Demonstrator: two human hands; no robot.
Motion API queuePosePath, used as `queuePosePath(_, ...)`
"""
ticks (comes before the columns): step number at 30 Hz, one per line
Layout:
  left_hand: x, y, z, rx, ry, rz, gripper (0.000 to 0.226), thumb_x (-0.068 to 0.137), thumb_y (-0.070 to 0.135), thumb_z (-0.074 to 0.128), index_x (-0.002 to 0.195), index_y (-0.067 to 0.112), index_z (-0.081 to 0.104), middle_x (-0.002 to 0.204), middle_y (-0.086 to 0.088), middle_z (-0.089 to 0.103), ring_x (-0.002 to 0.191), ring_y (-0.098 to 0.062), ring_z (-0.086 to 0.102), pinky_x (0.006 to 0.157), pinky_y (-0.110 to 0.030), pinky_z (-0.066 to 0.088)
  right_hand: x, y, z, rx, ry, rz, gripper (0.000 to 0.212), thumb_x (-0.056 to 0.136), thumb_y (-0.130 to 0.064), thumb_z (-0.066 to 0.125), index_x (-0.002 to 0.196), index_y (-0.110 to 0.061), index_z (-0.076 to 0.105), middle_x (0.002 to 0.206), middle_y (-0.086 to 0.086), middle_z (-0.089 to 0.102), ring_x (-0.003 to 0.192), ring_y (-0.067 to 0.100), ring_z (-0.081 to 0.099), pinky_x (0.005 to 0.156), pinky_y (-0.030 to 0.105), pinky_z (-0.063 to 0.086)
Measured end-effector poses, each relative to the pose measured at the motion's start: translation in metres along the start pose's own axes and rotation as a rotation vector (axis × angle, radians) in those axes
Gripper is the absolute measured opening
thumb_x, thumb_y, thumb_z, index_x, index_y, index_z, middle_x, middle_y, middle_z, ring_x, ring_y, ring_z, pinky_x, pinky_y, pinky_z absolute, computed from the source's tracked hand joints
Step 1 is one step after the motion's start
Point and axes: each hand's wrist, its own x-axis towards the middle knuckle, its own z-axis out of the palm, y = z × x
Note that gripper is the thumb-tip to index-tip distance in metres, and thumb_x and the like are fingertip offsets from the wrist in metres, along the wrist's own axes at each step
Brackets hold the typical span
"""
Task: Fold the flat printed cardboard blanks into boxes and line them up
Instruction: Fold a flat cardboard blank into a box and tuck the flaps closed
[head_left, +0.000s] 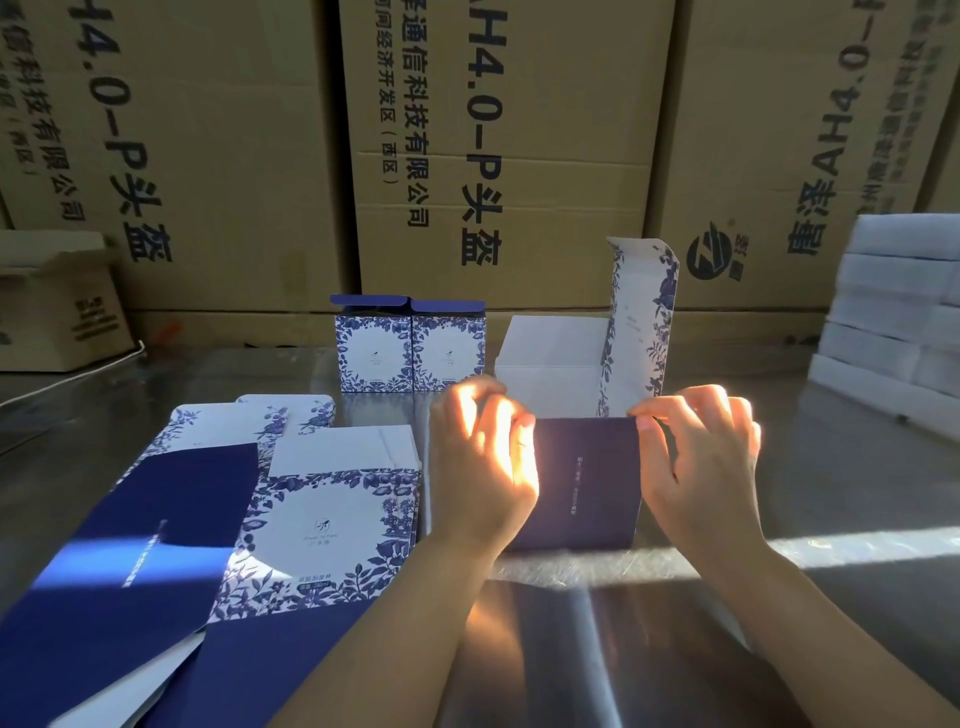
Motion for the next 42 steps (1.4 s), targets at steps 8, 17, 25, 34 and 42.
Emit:
queuePosePath(8, -0.001, 0.001, -0.002, -0.106, -0.035, 0.006, 0.013, 0.084, 0.018, 0.045, 0.089, 0.015, 0.057, 0.106, 0.001, 0.043, 0.100, -0.020, 0.043, 0.088, -0.032, 0.038, 0.002, 0.008, 0.003, 0.006, 0.018, 0.063, 0.022, 0.088, -0.023, 0.047, 0.092, -0.018, 0.068, 0.092, 0.000, 0.057, 0.091, 0.021, 0.043, 0.079, 0.029, 0.023)
queuePosePath(17, 0.000, 0.005, -0.002, -0.058, -0.023, 0.009, 0.017, 0.085, 0.015, 0.045, 0.085, 0.009, 0.060, 0.100, -0.012, 0.053, 0.099, -0.020, 0.042, 0.087, -0.031, 0.038, 0.003, 0.012, 0.002, -0.079, 0.018, -0.010, 0.019, 0.088, -0.018, 0.047, 0.088, -0.016, 0.066, 0.090, 0.005, 0.059, 0.088, 0.032, 0.049, 0.078, 0.037, 0.029)
queuePosePath(25, 0.000, 0.003, -0.004, -0.141, -0.079, 0.086, 0.027, 0.086, 0.024, 0.043, 0.111, 0.021, 0.053, 0.110, 0.004, 0.042, 0.108, -0.016, 0.041, 0.095, -0.024, 0.032, 0.007, 0.018, -0.002, -0.102, -0.032, 0.130, 0.026, 0.094, -0.018, 0.045, 0.103, -0.014, 0.069, 0.100, 0.012, 0.066, 0.093, 0.039, 0.053, 0.083, 0.045, 0.037)
queuePosePath(34, -0.001, -0.005, 0.004, -0.317, 0.008, -0.196, 0.050, 0.090, 0.030, 0.043, 0.136, 0.011, 0.038, 0.131, 0.008, 0.035, 0.129, -0.016, 0.036, 0.108, -0.046, 0.032, 0.019, 0.025, -0.003, 0.659, -0.360, 0.726, 0.046, 0.092, -0.049, 0.049, 0.136, -0.035, 0.048, 0.121, -0.017, 0.062, 0.096, -0.006, 0.061, 0.087, 0.018, 0.039)
queuePosePath(42, -0.001, -0.008, 0.007, -0.415, -0.196, -0.459, 0.069, 0.088, 0.060, 0.023, 0.146, 0.023, 0.026, 0.141, 0.018, 0.030, 0.122, 0.018, 0.028, 0.111, -0.033, 0.024, 0.020, 0.029, -0.004, 0.835, -0.391, 0.797, 0.025, 0.085, -0.062, 0.044, 0.094, -0.051, 0.065, 0.097, -0.022, 0.068, 0.089, -0.004, 0.064, 0.088, 0.036, 0.040)
